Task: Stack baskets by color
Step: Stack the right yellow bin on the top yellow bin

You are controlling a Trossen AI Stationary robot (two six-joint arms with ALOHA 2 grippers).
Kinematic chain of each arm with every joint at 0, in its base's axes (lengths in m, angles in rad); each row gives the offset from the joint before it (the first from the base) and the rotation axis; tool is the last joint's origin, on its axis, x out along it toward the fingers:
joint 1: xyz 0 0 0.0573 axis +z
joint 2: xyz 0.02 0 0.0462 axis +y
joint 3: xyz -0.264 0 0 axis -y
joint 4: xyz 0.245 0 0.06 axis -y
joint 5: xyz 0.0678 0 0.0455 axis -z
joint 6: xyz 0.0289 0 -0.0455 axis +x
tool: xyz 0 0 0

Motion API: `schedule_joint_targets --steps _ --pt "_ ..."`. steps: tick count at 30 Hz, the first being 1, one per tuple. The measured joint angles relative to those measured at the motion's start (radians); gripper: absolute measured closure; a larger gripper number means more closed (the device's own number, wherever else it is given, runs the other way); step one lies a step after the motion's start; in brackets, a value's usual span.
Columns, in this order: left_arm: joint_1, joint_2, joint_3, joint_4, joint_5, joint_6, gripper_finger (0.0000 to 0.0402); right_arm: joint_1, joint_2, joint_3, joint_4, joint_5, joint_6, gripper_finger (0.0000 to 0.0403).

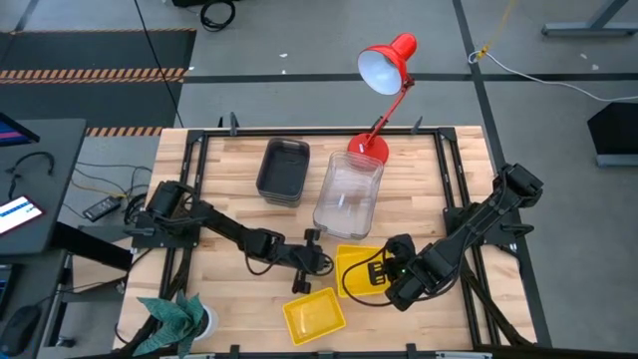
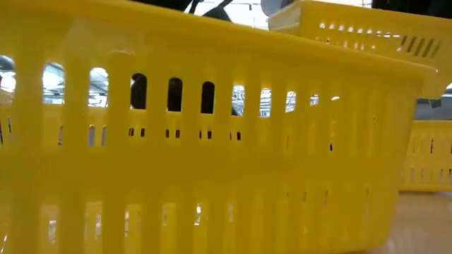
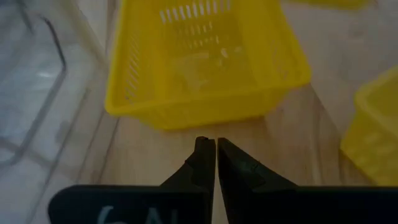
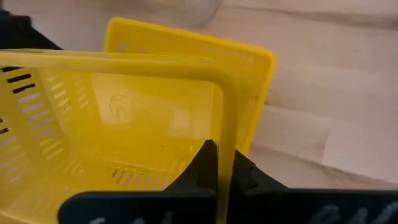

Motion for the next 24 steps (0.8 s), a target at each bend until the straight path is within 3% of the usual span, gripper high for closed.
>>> schedule_joint_targets --steps 24 --pt "-0.008 -0.112 0.000 -0.160 0.003 0.033 0.0385 -0.054 0.018 -0.002 -0.025 -0.161 0.068 0.0402"
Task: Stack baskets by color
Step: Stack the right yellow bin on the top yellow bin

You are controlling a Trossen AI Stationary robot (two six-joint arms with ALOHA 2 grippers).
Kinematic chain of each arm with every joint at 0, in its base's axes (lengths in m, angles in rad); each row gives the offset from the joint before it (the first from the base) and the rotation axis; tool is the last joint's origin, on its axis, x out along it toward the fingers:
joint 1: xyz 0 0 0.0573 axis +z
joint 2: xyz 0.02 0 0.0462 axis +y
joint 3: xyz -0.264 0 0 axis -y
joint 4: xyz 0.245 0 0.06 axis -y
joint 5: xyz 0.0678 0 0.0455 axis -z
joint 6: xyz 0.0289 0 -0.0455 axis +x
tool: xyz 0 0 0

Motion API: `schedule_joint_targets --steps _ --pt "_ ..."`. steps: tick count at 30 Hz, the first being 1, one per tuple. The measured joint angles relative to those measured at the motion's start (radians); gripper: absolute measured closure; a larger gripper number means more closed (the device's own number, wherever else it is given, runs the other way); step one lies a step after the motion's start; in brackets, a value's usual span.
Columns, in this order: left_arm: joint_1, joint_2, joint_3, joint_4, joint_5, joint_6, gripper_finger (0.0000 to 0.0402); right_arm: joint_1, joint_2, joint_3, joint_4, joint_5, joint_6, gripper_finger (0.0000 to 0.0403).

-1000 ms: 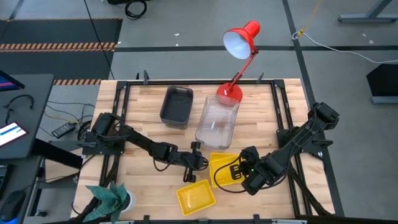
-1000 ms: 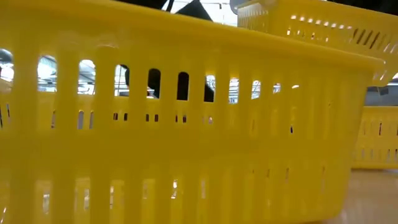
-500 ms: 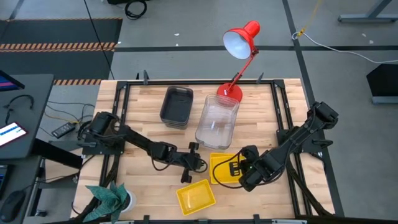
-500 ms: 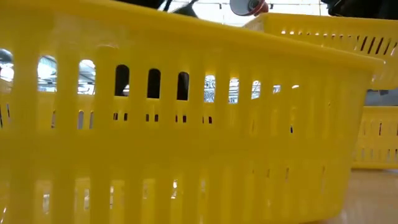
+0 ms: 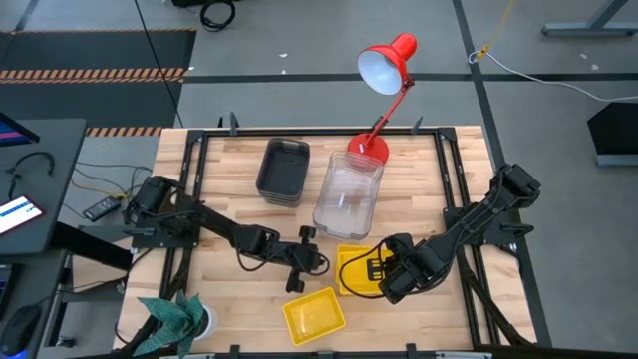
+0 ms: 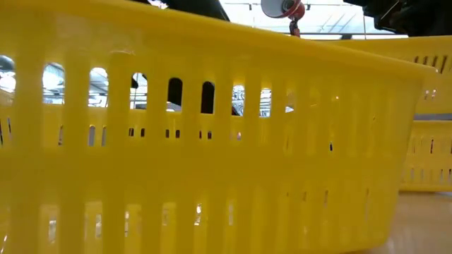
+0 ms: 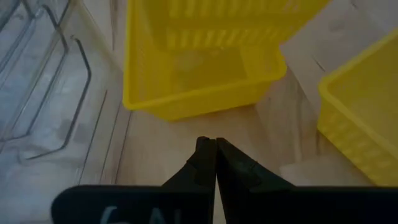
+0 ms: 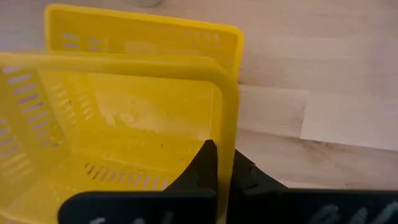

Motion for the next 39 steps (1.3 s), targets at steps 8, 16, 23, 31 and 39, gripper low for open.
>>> schedule_joint_targets --steps 8,16,23,31,39 --pt "-0.028 -0.005 0.000 -0.004 0.001 -0.017 0.0385 -0.009 0.039 0.000 0.029 -0.045 0.034 0.0400" --pt "-0.032 -0.013 0.003 -0.002 -0.001 -0.016 0.0386 -0.034 0.063 0.000 0.064 -0.052 0.026 0.0398" --pt "-0.033 -0.014 0.003 -0.009 0.000 -0.008 0.0386 -0.050 0.058 0.000 0.030 -0.026 -0.011 0.0398" --pt "-0.032 -0.014 0.003 -0.017 0.000 -0.006 0.0381 -0.042 0.056 0.002 -0.016 0.042 -0.016 0.0398" --pt "-0.031 -0.014 0.003 -0.020 0.000 -0.006 0.0386 -0.028 0.062 0.003 -0.035 0.102 -0.012 0.0398"
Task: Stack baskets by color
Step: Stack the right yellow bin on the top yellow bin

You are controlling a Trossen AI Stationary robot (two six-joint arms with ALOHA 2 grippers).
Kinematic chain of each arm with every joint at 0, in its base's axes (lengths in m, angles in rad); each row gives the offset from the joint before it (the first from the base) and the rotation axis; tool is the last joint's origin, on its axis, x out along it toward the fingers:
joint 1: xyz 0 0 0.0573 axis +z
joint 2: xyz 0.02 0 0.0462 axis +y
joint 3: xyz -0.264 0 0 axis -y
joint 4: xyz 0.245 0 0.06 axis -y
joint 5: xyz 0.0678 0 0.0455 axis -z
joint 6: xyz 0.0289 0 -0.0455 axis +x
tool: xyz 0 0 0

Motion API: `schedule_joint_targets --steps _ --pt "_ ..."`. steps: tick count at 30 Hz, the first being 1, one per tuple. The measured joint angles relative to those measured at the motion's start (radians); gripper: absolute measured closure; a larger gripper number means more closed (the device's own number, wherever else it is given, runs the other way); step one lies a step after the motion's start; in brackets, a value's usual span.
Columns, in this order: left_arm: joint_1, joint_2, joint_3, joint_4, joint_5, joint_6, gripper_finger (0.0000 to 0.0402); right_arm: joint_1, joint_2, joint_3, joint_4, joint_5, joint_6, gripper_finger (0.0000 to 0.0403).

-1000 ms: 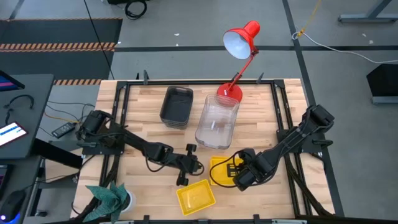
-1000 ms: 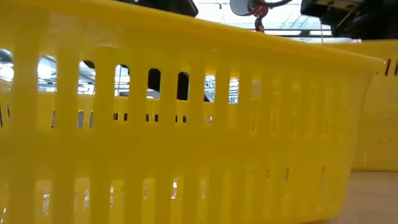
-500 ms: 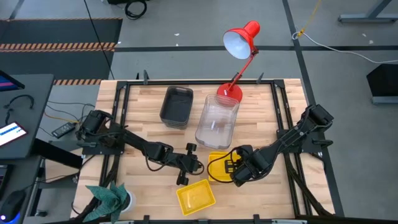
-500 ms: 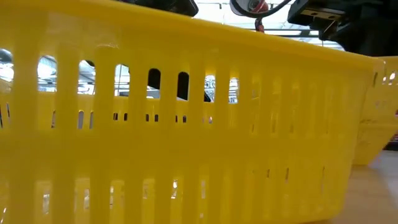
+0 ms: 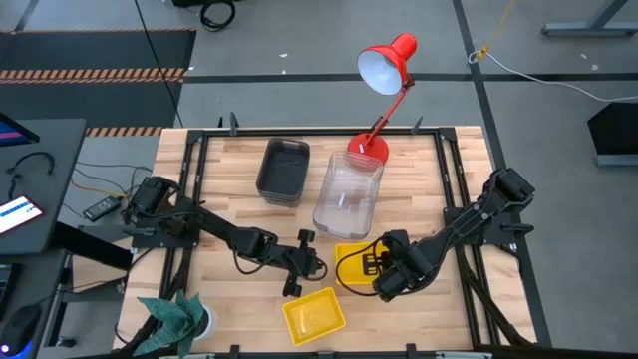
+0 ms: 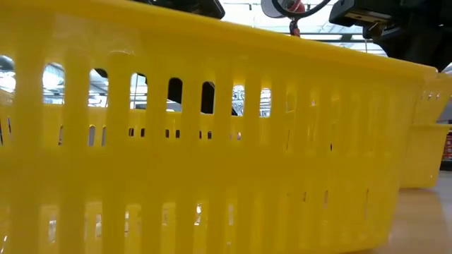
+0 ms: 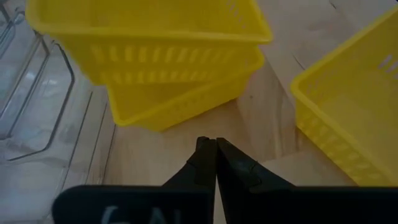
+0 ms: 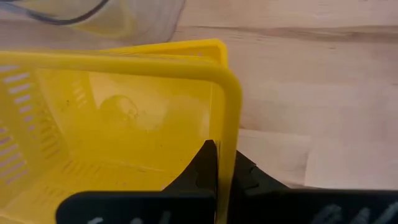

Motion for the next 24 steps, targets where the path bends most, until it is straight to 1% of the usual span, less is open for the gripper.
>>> schedule_joint_targets --steps 6,9,14,18,21,24 --pt "0.000 0.000 0.000 0.000 0.000 0.000 0.0380 -0.002 0.002 -0.006 0.035 -0.023 -0.025 0.0398" --pt "0.000 0.000 0.000 0.001 0.000 -0.001 0.0383 -0.004 0.002 -0.006 0.060 -0.054 -0.057 0.0398" --pt "0.000 0.000 0.000 0.003 0.000 -0.004 0.0387 -0.005 0.002 -0.006 0.060 -0.095 -0.086 0.0398" --pt "0.000 0.000 0.000 0.003 0.008 -0.010 0.0381 -0.009 0.002 -0.007 0.058 -0.120 -0.106 0.0397" --pt "0.000 0.000 0.000 0.004 0.029 -0.010 0.0374 -0.015 0.002 -0.007 0.059 -0.162 -0.130 0.0390" --pt "0.000 0.000 0.000 0.013 0.030 -0.010 0.0364 -0.024 0.002 -0.007 0.064 -0.188 -0.166 0.0373"
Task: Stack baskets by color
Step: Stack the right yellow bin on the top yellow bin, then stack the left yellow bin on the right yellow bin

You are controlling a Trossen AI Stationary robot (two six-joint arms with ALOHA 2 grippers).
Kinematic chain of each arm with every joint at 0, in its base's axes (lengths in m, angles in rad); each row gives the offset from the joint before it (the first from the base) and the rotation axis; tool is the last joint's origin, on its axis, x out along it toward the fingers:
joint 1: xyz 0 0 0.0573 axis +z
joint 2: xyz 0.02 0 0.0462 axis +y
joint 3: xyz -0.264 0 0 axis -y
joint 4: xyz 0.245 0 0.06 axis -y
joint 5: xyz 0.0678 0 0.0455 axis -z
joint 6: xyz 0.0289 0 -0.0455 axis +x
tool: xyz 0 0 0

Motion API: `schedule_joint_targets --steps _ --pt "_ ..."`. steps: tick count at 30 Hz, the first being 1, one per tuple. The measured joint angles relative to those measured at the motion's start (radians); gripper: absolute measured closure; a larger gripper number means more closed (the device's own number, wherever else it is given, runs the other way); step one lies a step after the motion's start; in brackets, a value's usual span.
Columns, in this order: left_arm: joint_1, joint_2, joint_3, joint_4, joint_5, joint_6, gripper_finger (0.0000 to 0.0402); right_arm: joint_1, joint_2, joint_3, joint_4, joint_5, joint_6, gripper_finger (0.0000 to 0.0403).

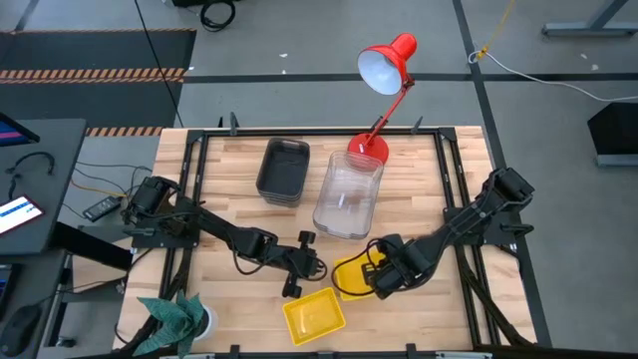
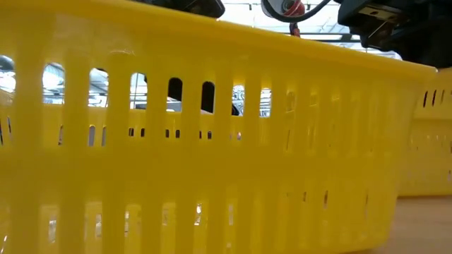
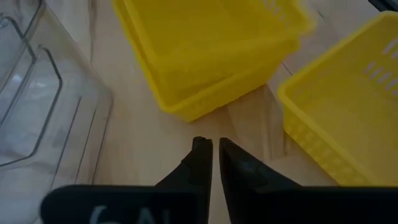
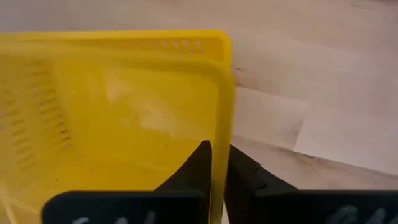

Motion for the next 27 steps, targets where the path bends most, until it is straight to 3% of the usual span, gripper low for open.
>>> schedule_joint_targets --steps 13,18,22,27 --pt "-0.001 -0.020 -0.001 -0.039 0.034 0.048 0.0345 -0.031 -0.067 0.000 -0.009 -0.019 -0.164 0.0281" --pt "-0.001 -0.127 0.000 -0.126 0.075 0.074 0.0354 -0.007 -0.119 0.000 -0.001 0.049 -0.199 0.0274" --pt "-0.001 -0.165 0.000 -0.186 0.194 -0.012 0.0359 0.010 -0.120 0.000 0.023 0.142 -0.186 0.0276" --pt "-0.042 -0.148 0.000 -0.214 0.216 -0.144 0.0330 0.015 -0.106 -0.003 0.030 0.175 -0.210 0.0276"
